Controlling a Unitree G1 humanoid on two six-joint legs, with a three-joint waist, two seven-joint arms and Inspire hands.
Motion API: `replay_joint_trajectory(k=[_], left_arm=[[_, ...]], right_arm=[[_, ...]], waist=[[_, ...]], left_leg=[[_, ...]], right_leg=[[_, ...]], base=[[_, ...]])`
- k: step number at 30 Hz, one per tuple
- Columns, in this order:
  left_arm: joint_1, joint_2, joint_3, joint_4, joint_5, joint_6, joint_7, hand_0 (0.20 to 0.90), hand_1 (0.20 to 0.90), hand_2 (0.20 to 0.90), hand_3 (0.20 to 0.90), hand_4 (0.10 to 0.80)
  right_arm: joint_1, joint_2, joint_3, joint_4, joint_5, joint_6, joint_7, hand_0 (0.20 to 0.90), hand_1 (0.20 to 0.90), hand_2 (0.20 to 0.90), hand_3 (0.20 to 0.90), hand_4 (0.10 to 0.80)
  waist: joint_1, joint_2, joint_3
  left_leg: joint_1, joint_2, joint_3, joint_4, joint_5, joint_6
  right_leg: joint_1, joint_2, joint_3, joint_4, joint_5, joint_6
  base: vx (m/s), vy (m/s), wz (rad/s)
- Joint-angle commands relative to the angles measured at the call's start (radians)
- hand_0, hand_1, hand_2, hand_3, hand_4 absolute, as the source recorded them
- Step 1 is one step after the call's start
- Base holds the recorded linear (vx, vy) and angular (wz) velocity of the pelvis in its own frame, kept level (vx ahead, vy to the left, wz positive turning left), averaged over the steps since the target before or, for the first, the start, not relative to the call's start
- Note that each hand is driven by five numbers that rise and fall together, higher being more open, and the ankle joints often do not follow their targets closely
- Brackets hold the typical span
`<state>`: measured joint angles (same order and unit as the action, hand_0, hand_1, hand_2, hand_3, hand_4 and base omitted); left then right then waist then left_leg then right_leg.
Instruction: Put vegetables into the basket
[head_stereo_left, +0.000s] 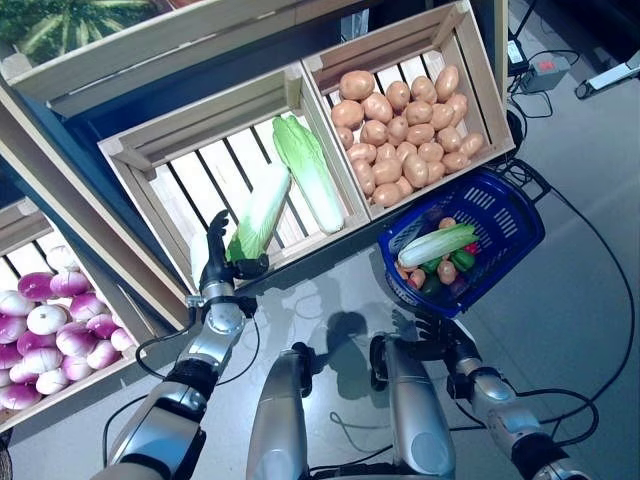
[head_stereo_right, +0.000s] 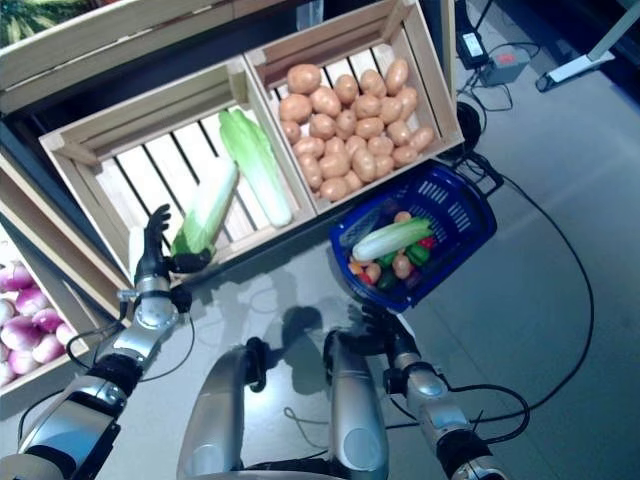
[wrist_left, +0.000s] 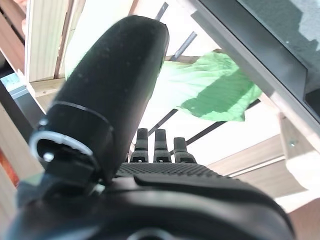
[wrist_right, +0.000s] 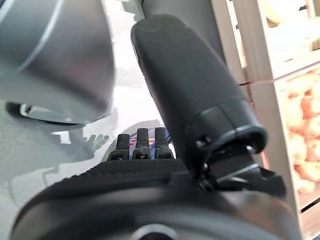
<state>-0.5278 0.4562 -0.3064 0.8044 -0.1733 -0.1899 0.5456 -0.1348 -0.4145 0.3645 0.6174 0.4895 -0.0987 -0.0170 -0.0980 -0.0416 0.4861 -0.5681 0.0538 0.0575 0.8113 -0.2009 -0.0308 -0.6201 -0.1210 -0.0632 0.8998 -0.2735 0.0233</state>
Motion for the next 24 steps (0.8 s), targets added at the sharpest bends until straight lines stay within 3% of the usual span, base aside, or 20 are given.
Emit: replay_joint_trajectory(k=[1,16,24], left_arm=[[-0.048,0.072,0.033,-0.029,-0.009,-0.032,0.032,0.900,0.900,0.900,0.900,0.800],[-0.297,0.242,0.007,0.136,-0.127,0.076,-0.009,0.900,0.900,0.900,0.900,0.800],[-0.427,0.296,-0.031,0.266,-0.248,0.130,-0.118,0.900,0.900,0.900,0.900,0.800]], right_arm=[[0.028,-0.029,0.008,-0.110,0.038,-0.026,0.023,0.900,0.900,0.900,0.900,0.800],[-0.047,-0.098,0.005,-0.088,0.110,-0.006,0.011,0.900,0.900,0.900,0.900,0.800],[-0.094,-0.129,0.001,-0.077,0.141,-0.011,0.003,0.900,0.900,0.900,0.900,0.800]], waist=[[-0.023,0.007,-0.070],[-0.067,-0.008,-0.011],[-0.080,-0.014,0.026]], left_leg=[[-0.008,-0.003,0.045,0.172,-0.127,0.067],[-0.129,0.023,0.075,0.287,-0.158,0.074],[-0.210,0.044,0.078,0.324,-0.164,0.076]], right_leg=[[0.042,-0.001,0.002,0.075,-0.039,-0.059],[-0.097,0.023,0.019,0.171,-0.055,-0.059],[-0.182,0.031,0.023,0.205,-0.055,-0.056]], base=[[-0.002,0.038,-0.01],[-0.015,0.046,-0.03],[-0.050,0.032,-0.01]])
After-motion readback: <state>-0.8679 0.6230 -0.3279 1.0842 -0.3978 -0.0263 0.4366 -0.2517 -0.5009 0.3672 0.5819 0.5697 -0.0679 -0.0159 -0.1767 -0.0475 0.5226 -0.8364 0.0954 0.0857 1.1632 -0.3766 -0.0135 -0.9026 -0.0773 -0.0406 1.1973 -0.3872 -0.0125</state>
